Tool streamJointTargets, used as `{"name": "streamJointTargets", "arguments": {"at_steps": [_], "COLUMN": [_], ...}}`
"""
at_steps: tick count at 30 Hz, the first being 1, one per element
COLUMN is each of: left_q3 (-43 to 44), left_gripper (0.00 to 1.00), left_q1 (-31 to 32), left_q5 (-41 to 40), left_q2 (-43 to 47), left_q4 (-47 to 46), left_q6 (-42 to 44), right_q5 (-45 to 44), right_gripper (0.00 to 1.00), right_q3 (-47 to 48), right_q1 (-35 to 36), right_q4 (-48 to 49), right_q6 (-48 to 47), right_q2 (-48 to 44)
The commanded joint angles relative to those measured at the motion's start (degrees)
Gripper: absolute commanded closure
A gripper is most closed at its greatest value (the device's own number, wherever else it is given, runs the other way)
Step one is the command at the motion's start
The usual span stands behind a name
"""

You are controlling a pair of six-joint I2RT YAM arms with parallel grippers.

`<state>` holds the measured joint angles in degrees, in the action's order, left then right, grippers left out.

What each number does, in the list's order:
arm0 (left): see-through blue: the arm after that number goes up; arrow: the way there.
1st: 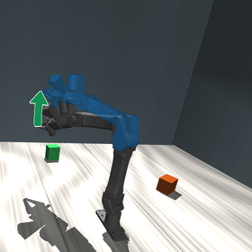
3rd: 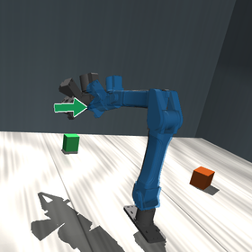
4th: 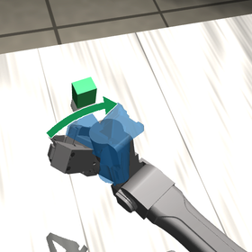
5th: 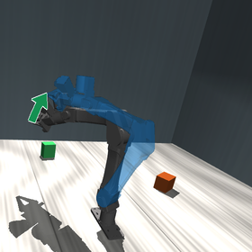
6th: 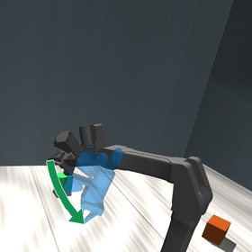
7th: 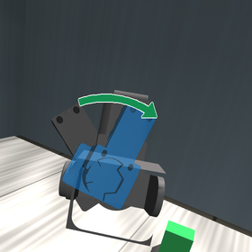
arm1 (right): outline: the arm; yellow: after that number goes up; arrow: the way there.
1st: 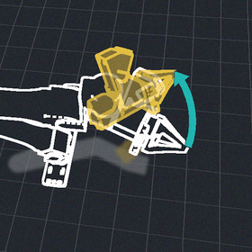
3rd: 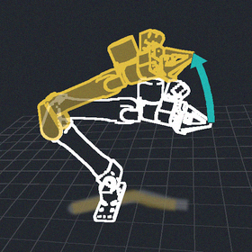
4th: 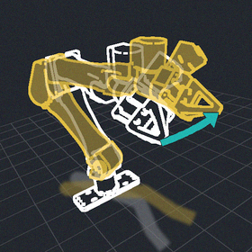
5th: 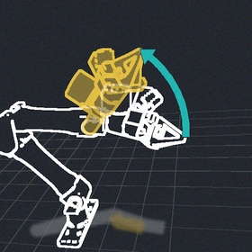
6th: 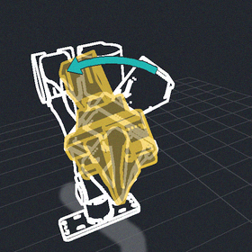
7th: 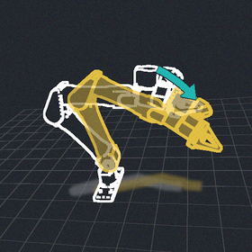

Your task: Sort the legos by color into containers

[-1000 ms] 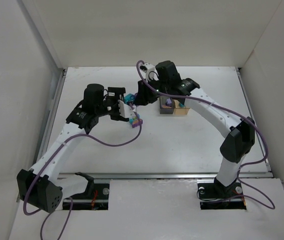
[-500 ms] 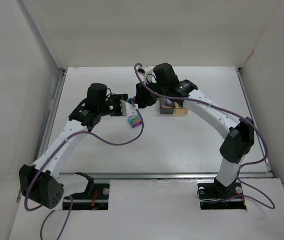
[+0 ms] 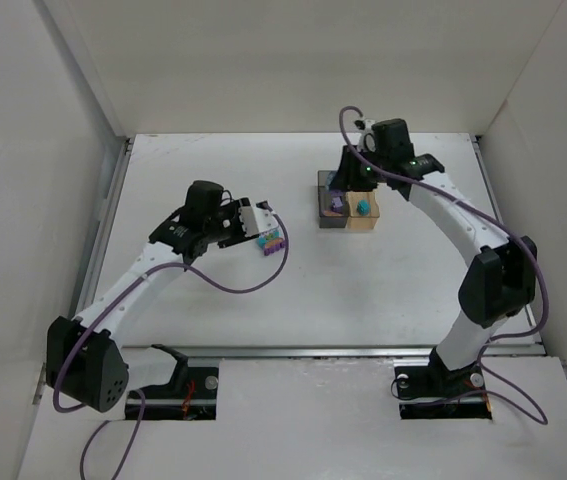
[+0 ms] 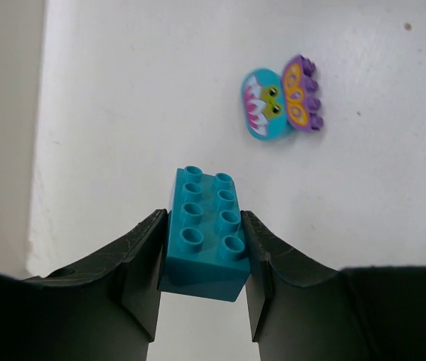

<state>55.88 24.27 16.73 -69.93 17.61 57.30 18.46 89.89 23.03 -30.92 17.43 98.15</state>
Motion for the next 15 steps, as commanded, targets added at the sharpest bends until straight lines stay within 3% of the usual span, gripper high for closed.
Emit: {"name": "streamJointTargets", "arguments": {"at_steps": [1,5,10,11,14,15], "left_q3": [-0.95,1.68,6.51,7.22,10.21,11.87], "left_gripper": [1.00,1.00,1.00,1.00,1.00,1.00], "left_q1": [0.07,0.07,-0.45,-0.98,-0.98,-0.98], "left_q5": [-0.66,2.25,4.89,4.89,5.42,5.42], "left_q2": [0.76,-0.73,-3.46,-4.41,-7.23,-8.72], "left_q4": [-2.39,-2.93,-2.93,-2.93,-3.46,-3.46], "left_q6": [-5.61,-12.29,-17.12,-17.83,-19.41,-20.11], "right_q5": [-8.42,-10.71,-12.49,-12.48,-12.48,-12.48], "right_gripper": [1.00,0.98,0.65,0.48,0.32,0.31], "right_q3": [-0.50,2.47,9.77,11.87,13.91,14.52], "right_q1": [-1.41,-1.93,-3.07,-3.08,-3.08,-3.08], "right_q4": [2.70,2.70,1.56,1.04,0.33,0.33], "right_q6": [0.15,-0.38,-1.52,-1.52,-2.67,-3.27], "right_q2": [-1.22,5.79,13.11,13.99,15.93,15.93]}}
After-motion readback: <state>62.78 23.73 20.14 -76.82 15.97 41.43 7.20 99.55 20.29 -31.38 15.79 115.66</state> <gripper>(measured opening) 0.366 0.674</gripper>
